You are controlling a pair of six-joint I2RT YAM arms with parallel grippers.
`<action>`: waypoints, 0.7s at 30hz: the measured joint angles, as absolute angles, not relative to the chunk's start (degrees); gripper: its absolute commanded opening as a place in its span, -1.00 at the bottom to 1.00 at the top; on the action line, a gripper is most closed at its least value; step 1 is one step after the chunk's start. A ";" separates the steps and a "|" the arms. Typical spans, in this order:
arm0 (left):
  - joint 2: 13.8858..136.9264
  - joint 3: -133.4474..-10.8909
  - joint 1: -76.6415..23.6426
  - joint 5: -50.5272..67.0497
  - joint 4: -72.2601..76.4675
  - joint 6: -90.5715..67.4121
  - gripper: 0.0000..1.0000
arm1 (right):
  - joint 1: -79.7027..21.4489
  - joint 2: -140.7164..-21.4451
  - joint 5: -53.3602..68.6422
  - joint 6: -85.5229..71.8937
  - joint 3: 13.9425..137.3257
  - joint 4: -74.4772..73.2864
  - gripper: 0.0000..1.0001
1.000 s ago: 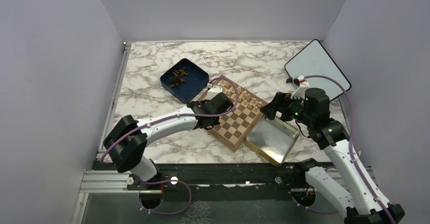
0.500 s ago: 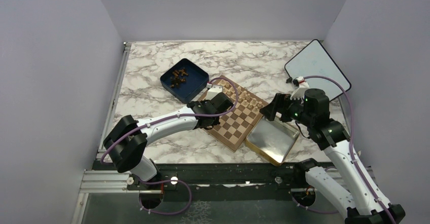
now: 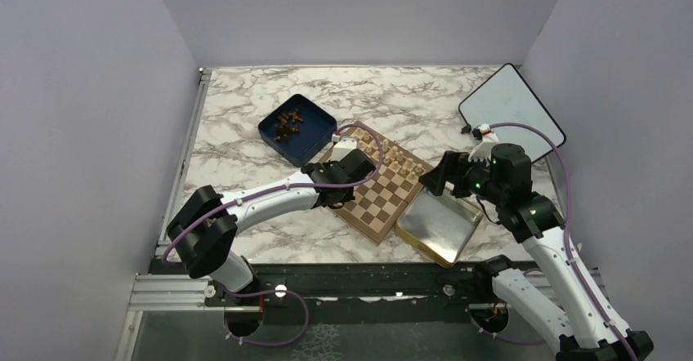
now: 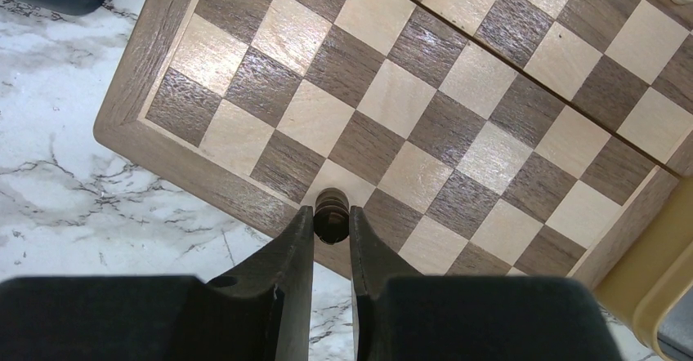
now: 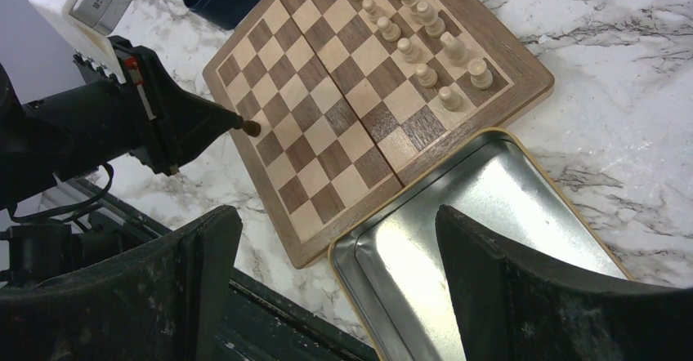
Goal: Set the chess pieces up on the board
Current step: Place the chess piece on the chessboard.
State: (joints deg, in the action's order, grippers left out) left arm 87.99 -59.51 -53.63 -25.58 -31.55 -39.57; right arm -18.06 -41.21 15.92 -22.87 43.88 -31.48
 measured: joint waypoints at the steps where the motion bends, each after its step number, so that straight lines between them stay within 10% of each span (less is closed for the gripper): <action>1: 87.99 -59.51 -53.63 -25.58 -31.55 -39.68 -0.59 | -18.09 -41.21 15.92 -22.87 43.88 -31.48 0.89; 21: 88.14 -59.51 -53.63 -25.06 -31.81 -40.93 0.02 | -19.57 -41.54 15.94 -22.85 43.99 -31.55 0.89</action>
State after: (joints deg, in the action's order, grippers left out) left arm 88.14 -59.51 -53.63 -25.06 -31.81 -40.93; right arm -19.57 -41.54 15.94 -22.85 43.99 -31.55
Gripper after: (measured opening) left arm 0.493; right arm 0.947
